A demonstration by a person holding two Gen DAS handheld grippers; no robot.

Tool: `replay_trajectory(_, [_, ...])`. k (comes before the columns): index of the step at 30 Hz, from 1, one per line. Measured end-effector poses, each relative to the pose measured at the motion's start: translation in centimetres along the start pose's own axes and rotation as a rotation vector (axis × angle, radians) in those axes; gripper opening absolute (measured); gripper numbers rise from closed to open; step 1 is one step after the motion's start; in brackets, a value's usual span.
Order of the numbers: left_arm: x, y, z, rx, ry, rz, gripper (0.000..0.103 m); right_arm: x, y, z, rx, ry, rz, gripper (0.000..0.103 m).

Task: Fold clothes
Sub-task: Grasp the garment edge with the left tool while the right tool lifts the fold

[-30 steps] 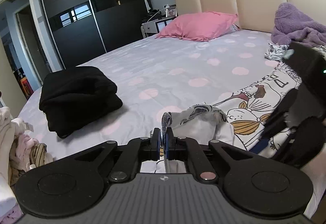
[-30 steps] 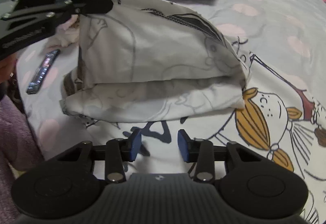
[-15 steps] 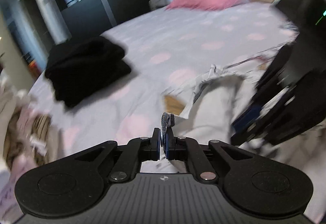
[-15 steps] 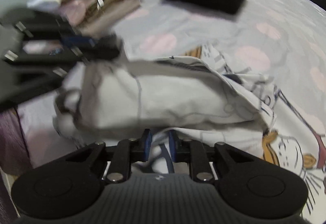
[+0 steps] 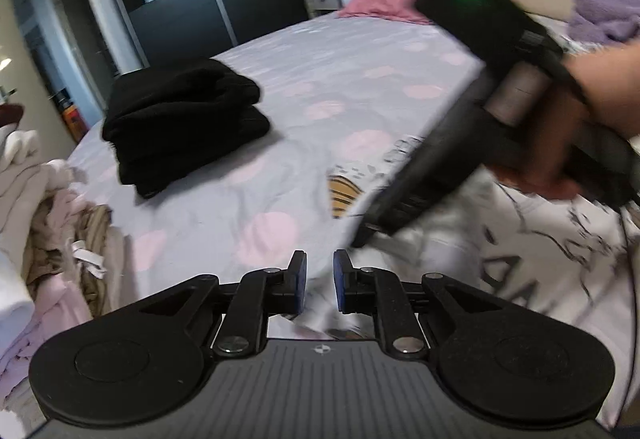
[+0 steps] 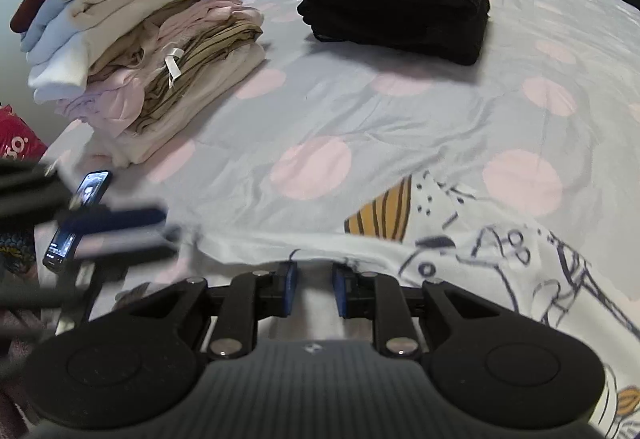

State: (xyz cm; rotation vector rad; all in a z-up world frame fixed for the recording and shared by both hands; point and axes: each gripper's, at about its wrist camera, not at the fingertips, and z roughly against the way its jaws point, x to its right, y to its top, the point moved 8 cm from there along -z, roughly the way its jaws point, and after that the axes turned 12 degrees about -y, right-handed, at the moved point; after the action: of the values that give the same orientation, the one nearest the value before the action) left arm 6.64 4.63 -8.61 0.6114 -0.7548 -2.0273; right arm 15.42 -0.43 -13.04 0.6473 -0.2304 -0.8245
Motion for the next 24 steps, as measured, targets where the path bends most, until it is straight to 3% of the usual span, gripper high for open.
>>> replay_trajectory(11, [6.1,-2.3,-1.4,-0.09,-0.183,-0.138,0.019,0.0,-2.1,3.2,-0.014,-0.019,0.156,0.024])
replay_trajectory(24, [7.4,-4.4,-4.5,-0.196,-0.178,-0.188,0.019,0.3,-9.1,4.8,-0.108,-0.041,0.31,0.031])
